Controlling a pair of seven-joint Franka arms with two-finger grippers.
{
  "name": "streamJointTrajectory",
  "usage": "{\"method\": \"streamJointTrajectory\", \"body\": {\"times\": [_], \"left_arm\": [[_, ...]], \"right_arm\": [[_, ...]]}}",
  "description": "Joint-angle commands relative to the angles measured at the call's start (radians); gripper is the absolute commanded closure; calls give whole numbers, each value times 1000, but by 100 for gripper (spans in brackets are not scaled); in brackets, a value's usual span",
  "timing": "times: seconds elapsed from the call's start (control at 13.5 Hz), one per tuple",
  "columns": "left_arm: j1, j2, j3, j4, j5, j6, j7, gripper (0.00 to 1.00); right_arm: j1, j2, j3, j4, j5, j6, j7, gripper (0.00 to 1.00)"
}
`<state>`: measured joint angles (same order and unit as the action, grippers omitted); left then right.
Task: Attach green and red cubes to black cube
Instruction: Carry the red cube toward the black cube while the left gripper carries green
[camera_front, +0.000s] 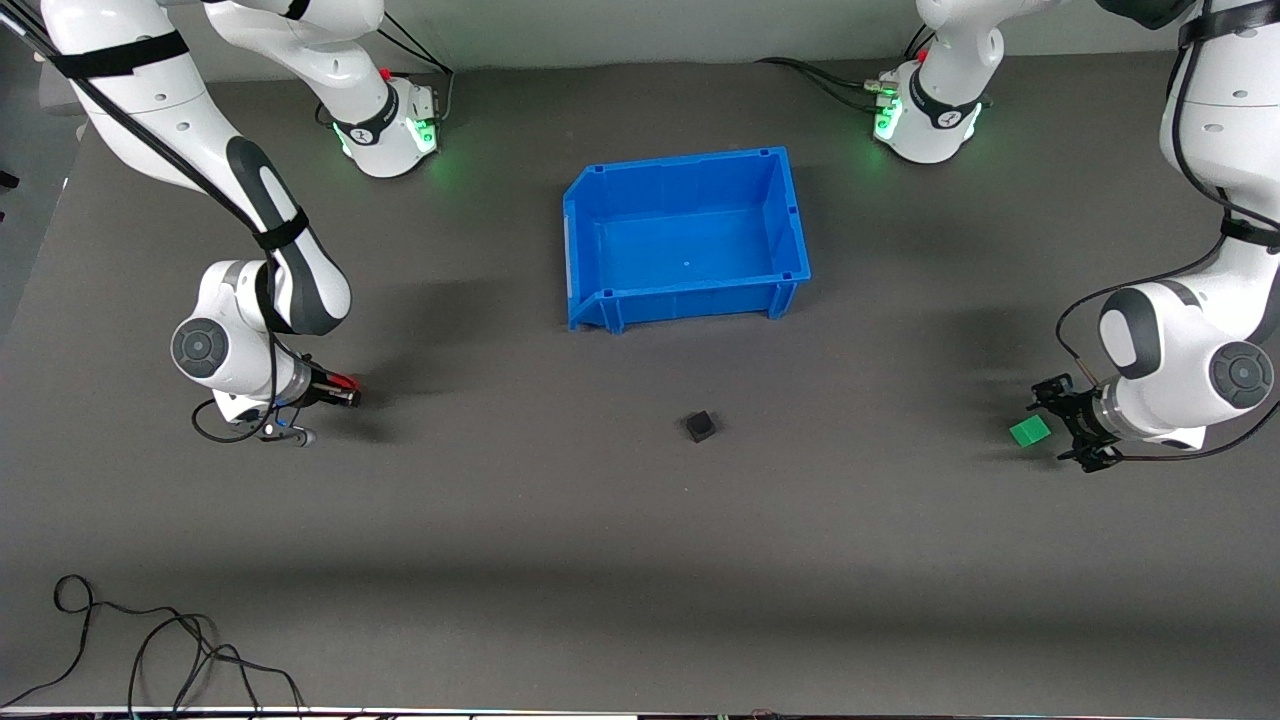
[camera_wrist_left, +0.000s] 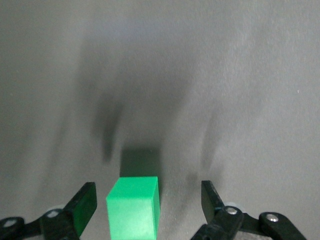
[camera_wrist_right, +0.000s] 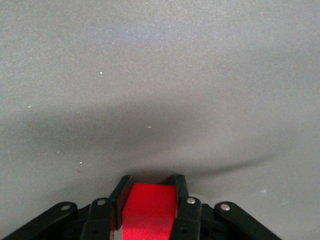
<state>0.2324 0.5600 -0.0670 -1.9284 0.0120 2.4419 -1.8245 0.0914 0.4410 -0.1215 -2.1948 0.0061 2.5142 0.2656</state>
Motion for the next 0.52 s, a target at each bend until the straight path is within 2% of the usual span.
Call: {"method": "streamJointTrajectory", "body": {"times": [0.0,0.15,0.3,0.37,0.44], "left_arm": [[-15,9,6,-4,19,20,-22,11],[-10,15,6,-6,25,20,-22,25],[-10,21,7,-6,37,19,-21,26],[-10,24,6,-6,37,20,-21,26],[-11,29,6,-4,37,20,-22,31]], "right_arm": [[14,2,6,18,18,5,142,89],[68,-5,19,97,75,-97,274,89],[129,7,19,260,148,-321,419,88],[158,19,17,335,182,-398,491,88],[177,36,19,392,201,-434,554,88]]}}
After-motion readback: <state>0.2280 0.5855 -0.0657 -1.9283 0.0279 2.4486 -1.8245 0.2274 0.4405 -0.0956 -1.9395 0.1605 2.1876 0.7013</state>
